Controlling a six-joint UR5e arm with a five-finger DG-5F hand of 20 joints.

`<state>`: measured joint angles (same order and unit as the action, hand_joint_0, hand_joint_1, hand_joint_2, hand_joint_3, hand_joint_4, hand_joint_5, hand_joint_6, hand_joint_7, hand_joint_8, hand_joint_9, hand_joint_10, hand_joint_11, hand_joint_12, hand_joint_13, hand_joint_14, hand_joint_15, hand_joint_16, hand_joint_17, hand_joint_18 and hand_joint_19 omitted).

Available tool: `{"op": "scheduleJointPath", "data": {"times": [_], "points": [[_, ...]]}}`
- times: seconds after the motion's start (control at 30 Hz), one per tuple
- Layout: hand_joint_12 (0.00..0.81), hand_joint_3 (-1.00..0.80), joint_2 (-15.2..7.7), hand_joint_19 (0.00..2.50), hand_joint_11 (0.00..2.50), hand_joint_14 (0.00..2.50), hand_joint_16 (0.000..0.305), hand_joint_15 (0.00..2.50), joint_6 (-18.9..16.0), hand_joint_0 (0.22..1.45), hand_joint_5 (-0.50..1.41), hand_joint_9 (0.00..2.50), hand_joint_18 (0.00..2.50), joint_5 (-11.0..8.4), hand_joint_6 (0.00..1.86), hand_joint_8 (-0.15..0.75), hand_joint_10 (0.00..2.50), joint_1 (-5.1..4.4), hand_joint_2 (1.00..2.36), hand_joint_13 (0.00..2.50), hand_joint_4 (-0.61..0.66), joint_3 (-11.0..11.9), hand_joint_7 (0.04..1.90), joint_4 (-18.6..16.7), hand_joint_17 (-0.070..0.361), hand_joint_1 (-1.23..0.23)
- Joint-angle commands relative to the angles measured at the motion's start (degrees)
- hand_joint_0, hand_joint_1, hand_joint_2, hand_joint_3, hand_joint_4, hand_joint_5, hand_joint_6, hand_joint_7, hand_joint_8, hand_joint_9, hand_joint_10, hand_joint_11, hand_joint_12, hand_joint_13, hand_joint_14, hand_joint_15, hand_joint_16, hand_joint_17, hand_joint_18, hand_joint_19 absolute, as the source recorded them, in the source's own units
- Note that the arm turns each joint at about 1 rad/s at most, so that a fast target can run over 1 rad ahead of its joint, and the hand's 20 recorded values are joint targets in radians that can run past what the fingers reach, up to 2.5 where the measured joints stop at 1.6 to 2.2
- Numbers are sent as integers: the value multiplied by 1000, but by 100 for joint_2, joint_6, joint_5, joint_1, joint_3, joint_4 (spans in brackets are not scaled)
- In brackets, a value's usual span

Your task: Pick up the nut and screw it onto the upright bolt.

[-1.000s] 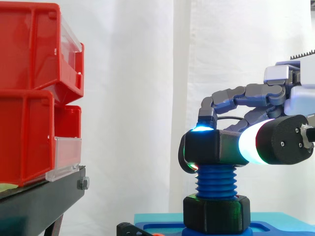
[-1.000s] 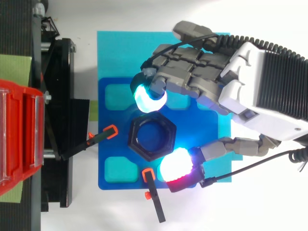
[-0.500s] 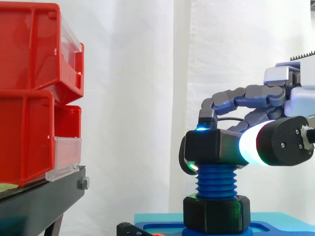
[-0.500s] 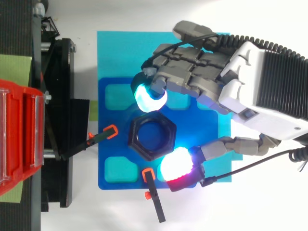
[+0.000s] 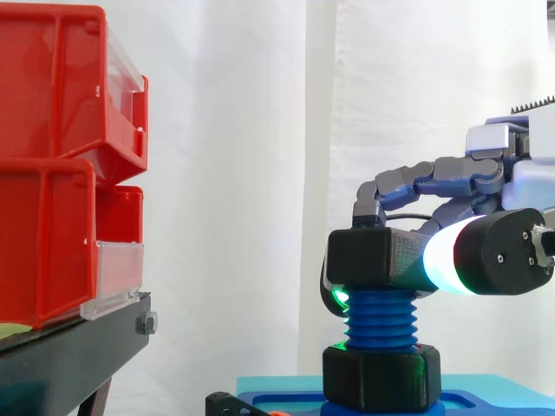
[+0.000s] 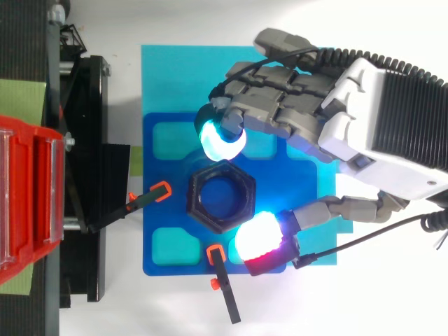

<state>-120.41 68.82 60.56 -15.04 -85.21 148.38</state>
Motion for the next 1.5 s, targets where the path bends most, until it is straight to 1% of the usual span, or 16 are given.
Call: {"op": "scheduleJointPath", "data": {"times": [0.0, 0.1, 0.2, 0.3, 0.33, 0.47, 0.57, 0.67, 0.8, 0.83, 0.97, 1.07, 1.13, 1.17, 1.3, 1.47], "points": [[339, -500, 0, 0, 15, 0, 37, 0, 0, 542, -124, 721, 303, 0, 502, 322, 0, 1, 1000, 535, 246, 4, 1315, 15, 84, -678], [341, -500, 0, 0, 14, 0, 37, 0, 0, 540, -128, 718, 303, 0, 503, 321, 1, 1, 1000, 531, 252, 4, 1286, 24, 84, -679], [348, -500, 0, 0, 7, 0, 39, 0, 0, 513, -136, 710, 301, 9, 503, 321, 0, 1, 1000, 526, 266, 4, 1200, 24, 88, -689], [364, -500, 9, 0, 0, 0, 43, 0, 0, 478, -154, 703, 301, 70, 504, 323, 0, 1, 1000, 514, 300, 4, 1038, 50, 96, -673], [374, -500, 9, 0, 0, 0, 44, 0, 0, 458, -163, 694, 300, 88, 504, 325, 0, 1, 1000, 506, 302, 4, 946, 50, 99, -657], [392, -500, 9, 0, 0, 0, 50, 0, 0, 412, -184, 639, 284, 123, 502, 320, 0, 10, 1000, 494, 264, 13, 758, 50, 113, -605], [396, -500, 9, 0, 0, 0, 54, 0, -9, 392, -197, 599, 263, 167, 502, 310, 0, 36, 1000, 468, 249, 153, 678, 94, 120, -557], [399, -500, 9, 0, 0, 0, 56, 0, -9, 377, -206, 569, 252, 246, 501, 307, 0, 71, 1000, 449, 236, 285, 626, 393, 126, -512], [403, -500, 9, 0, 0, 0, 59, 0, -9, 367, -212, 544, 248, 290, 501, 301, 0, 106, 1000, 436, 222, 417, 599, 621, 133, -472], [404, -500, 9, 0, 0, 0, 60, 0, -9, 365, -213, 532, 241, 308, 501, 303, 0, 115, 1000, 430, 220, 496, 596, 780, 135, -455], [403, -500, 9, 0, 0, 0, 62, 0, -9, 361, -214, 519, 231, 343, 501, 300, 0, 141, 1000, 421, 211, 637, 590, 1043, 140, -395], [404, -500, 9, 0, 0, 0, 63, 0, -9, 360, -212, 512, 229, 343, 501, 298, 0, 141, 1000, 419, 208, 663, 593, 1052, 141, -343], [405, -500, 9, 0, 0, 0, 63, 0, -9, 359, -211, 512, 228, 325, 501, 299, 0, 106, 1000, 417, 206, 786, 591, 1061, 142, -306], [401, -500, 9, 0, 0, 0, 63, 0, -9, 368, -208, 510, 220, 325, 501, 296, 0, 106, 1000, 414, 206, 786, 597, 1061, 141, -268], [392, -500, 9, 0, 0, 0, 61, 0, 0, 385, -198, 510, 210, 316, 501, 288, 0, 80, 1000, 410, 200, 997, 595, 1140, 138, -176], [387, -500, 9, 0, 0, 0, 60, 0, 9, 403, -175, 520, 212, 325, 501, 286, 0, 10, 1000, 417, 197, 1032, 634, 1087, 135, -111]]}}
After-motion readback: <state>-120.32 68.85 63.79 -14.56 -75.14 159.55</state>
